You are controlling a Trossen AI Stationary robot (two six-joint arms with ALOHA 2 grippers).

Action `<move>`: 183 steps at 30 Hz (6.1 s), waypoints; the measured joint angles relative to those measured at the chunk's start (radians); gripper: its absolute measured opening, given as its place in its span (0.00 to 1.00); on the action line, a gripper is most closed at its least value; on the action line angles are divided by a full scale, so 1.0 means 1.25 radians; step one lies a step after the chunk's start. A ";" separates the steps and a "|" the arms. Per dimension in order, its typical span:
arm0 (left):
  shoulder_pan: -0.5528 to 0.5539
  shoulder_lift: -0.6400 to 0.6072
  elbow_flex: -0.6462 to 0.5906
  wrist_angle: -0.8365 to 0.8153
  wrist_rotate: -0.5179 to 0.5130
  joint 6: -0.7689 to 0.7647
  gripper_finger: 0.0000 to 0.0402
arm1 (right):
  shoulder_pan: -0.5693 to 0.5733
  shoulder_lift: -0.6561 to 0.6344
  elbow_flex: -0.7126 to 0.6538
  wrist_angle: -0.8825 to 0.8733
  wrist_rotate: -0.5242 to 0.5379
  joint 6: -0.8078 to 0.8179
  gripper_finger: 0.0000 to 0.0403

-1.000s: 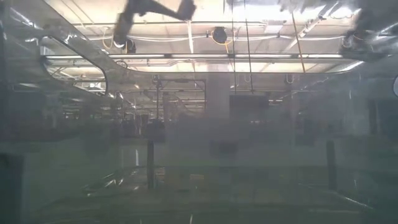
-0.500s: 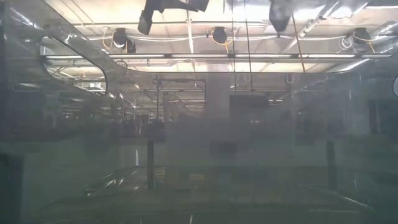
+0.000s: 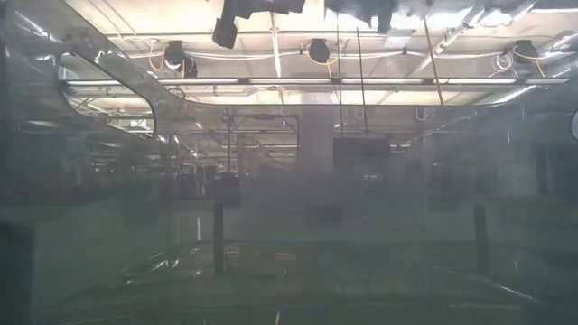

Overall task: Sort & place blocks by color
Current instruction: Put the bottom violet block into the transparent bin, then put the left green block into the gray bin

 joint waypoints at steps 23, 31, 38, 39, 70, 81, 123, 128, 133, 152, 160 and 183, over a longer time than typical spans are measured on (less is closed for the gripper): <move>0.039 0.000 0.000 0.107 0.003 0.037 0.25 | -0.058 0.236 0.093 0.387 0.058 -0.270 0.69; 0.032 0.000 0.000 0.107 0.003 0.044 0.25 | -0.067 0.241 0.115 0.387 0.099 -0.227 0.62; 0.032 0.000 0.000 0.111 0.002 0.044 0.25 | -0.068 0.240 0.116 0.316 0.099 -0.141 0.37; 0.032 0.000 0.000 0.111 0.002 0.044 0.25 | -0.068 0.240 0.116 0.307 0.098 -0.128 0.34; 0.030 0.000 0.000 0.092 0.012 0.058 0.25 | -0.067 0.240 0.116 0.303 0.099 -0.033 0.16; 0.038 0.000 0.000 0.080 0.013 0.059 0.33 | -0.067 0.239 0.116 0.289 0.101 -0.034 0.10; 0.033 0.000 0.000 -0.396 0.194 -0.050 0.49 | 0.013 0.167 0.115 -0.677 -0.279 0.581 0.17; 0.007 0.000 0.000 -0.574 0.199 -0.113 0.42 | 0.013 0.174 0.115 -0.677 -0.279 0.580 0.23; -0.029 0.000 0.000 -0.813 0.211 -0.221 0.37 | 0.013 0.173 0.115 -0.677 -0.280 0.579 0.29; -0.153 -0.001 -0.037 -1.334 0.389 -0.451 0.39 | 0.011 0.173 0.115 -0.677 -0.281 0.616 0.54; -0.163 -0.001 -0.126 -1.334 0.404 -0.592 0.55 | 0.011 0.173 0.115 -0.677 -0.281 0.634 0.54; -0.162 -0.003 -0.314 -1.046 0.382 -0.806 0.56 | 0.011 0.172 0.115 -0.672 -0.281 0.635 0.54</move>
